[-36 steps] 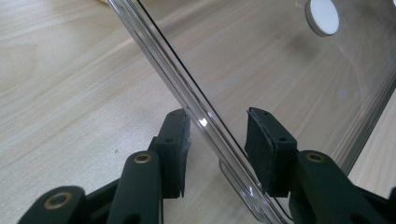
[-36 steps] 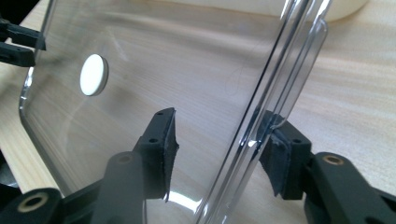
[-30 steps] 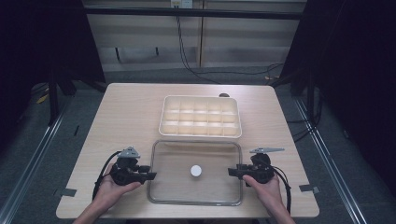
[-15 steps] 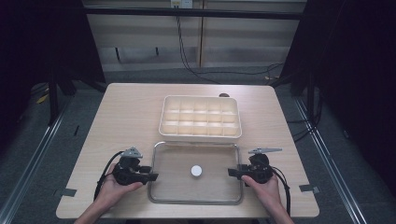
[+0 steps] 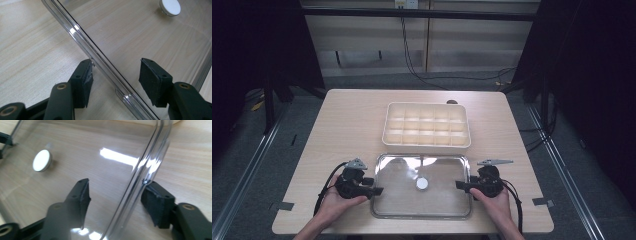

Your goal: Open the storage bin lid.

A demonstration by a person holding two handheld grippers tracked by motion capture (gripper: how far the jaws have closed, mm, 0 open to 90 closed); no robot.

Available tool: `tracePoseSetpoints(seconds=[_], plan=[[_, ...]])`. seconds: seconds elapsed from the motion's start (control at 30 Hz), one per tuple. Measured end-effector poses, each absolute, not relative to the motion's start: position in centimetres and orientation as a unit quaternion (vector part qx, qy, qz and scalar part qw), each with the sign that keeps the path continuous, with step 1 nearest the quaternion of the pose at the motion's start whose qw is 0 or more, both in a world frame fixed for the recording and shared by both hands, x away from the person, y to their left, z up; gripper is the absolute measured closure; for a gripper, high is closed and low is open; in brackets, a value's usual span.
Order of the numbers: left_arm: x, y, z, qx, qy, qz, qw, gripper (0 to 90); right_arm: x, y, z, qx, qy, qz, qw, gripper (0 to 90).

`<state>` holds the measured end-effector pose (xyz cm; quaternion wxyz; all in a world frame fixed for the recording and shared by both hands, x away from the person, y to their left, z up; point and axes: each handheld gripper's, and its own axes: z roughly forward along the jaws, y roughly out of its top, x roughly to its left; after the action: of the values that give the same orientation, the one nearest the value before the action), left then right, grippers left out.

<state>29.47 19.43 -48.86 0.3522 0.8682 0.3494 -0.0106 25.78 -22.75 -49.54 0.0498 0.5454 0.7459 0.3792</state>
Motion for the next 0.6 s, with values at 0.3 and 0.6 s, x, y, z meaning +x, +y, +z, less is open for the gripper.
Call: tracePoseSetpoints(seconds=[0.3, 0.6], plan=[[29.4, 19.9, -48.3, 0.858, 0.356, 0.017, 0.369, 34.3, 25.5, -23.7, -48.7, 0.536, 0.73, 0.418, 0.071, 31.1], [28.7, 20.9, -46.8, 0.842, 0.348, 0.042, 0.409, 28.9, 23.9, -24.0, -46.6, 0.495, 0.721, 0.472, 0.113, 27.5]])
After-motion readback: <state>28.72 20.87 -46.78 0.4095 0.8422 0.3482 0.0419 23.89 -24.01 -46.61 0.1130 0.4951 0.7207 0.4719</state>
